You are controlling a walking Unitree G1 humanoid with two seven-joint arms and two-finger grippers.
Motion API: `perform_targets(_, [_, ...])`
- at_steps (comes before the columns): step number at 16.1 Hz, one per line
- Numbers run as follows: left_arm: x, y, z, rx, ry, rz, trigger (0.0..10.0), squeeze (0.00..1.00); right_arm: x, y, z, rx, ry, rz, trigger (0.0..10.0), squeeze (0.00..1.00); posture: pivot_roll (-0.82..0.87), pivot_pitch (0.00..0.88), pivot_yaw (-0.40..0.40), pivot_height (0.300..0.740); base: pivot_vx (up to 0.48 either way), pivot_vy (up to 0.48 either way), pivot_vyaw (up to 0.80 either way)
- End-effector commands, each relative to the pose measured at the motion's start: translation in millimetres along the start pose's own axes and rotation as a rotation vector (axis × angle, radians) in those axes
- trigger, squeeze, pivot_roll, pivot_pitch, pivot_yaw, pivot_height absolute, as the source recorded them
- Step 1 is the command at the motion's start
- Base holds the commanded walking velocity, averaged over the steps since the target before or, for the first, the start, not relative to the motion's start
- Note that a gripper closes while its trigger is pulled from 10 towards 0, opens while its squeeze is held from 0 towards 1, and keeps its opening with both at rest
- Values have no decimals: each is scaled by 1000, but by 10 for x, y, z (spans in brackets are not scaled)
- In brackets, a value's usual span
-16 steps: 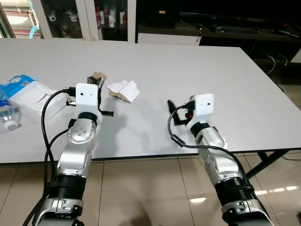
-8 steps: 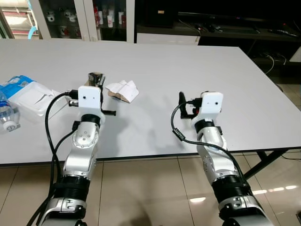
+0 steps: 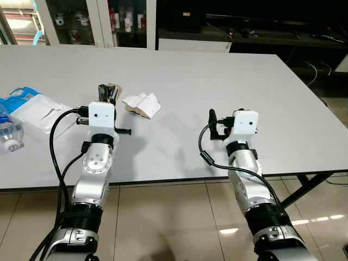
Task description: Picking trash to rubbish bin
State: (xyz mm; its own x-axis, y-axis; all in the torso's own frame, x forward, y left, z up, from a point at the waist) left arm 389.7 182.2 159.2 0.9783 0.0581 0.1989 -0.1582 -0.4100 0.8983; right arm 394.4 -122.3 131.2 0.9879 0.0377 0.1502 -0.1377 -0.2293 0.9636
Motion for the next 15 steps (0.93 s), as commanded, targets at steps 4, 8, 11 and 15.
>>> perform_targets(4, [15, 34, 42, 5, -2, 18, 10000, 0, 28, 43, 33, -2, -7, 17, 10000, 0, 9, 8, -81, 740, 0, 0, 0])
perform_targets(8, [14, 22, 50, 8, -10, 17, 10000, 0, 24, 20, 26, -2, -1, 10, 10000, 0, 10, 0, -81, 740, -122, 0, 0])
perform_targets(11, [12, 15, 50, 8, -12, 17, 10000, 0, 22, 9, 15, -1, 4, 6, 10000, 0, 12, 0, -83, 740, -247, 0, 0])
perform_targets(15, [5, 4, 65, 10, -19, 15, 10000, 0, 21, -1, 9, 0, 8, 2, 10000, 0, 13, 0, -83, 740, -294, 0, 0])
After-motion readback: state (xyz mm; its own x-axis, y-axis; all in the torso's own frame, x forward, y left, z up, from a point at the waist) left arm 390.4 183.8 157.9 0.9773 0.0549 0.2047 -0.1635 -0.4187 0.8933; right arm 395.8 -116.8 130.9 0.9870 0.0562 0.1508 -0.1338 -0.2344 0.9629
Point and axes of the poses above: a point about 5 cm out from each wrist's last joint towards the gripper, its own x axis pointing out of the wrist towards the gripper, its own y axis along the axis of the wrist's last joint, z = x × y, the point moved 5 cm from there along x, pointing out of the wrist towards the gripper, and after that the axes turned 12 degrees about x, right-handed, at the moved point
